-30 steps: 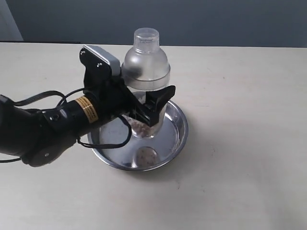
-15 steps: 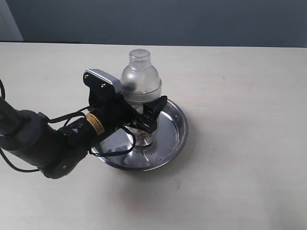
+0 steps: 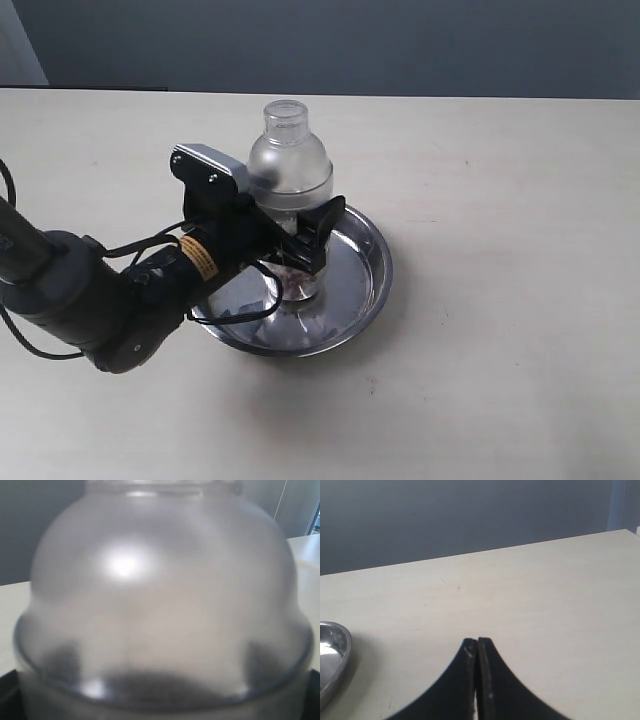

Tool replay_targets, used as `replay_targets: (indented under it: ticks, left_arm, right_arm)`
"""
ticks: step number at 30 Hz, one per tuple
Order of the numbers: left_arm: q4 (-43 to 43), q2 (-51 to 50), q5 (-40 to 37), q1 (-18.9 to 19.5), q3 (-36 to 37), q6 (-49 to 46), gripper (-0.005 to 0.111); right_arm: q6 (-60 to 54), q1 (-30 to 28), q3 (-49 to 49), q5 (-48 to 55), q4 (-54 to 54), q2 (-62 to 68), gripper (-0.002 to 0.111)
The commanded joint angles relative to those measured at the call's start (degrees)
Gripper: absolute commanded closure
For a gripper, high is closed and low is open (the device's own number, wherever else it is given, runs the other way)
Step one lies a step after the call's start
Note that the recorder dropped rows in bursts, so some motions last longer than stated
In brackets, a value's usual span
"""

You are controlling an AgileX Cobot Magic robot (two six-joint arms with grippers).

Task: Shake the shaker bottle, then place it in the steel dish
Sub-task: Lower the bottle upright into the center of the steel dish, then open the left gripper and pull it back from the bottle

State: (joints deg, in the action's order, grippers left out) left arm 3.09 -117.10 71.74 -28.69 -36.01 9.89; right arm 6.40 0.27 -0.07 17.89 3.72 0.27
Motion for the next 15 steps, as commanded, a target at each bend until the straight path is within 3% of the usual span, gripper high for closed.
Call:
replay_targets:
  ticks: [1,9,12,15]
  left_arm:
    - [1.41,-0.48,-1.78,0.09,0.17,0.33,0.106]
    - [4.54,-0.48,-1.78,0.09,0.17,-0.01,0.104]
    - [4.66,-0.48,-1.78,0.09,0.17,-0.01,0.087]
    - [3.51,-0.48,-1.78,0.09,0.17,-0.43,0.054]
  right_arm:
    - [-0.22,-0.27,0.07,-0.39,-0.16,-0.27,0.109]
    - [-0.22,-0.27,0.07,-0.39,-0.16,-0.27,0.109]
    - [-0.22,-0.27,0.07,-0.39,-0.16,-0.27,0.109]
    - [-0.22,-0.27,0.07,-0.39,-0.16,-0.27,0.109]
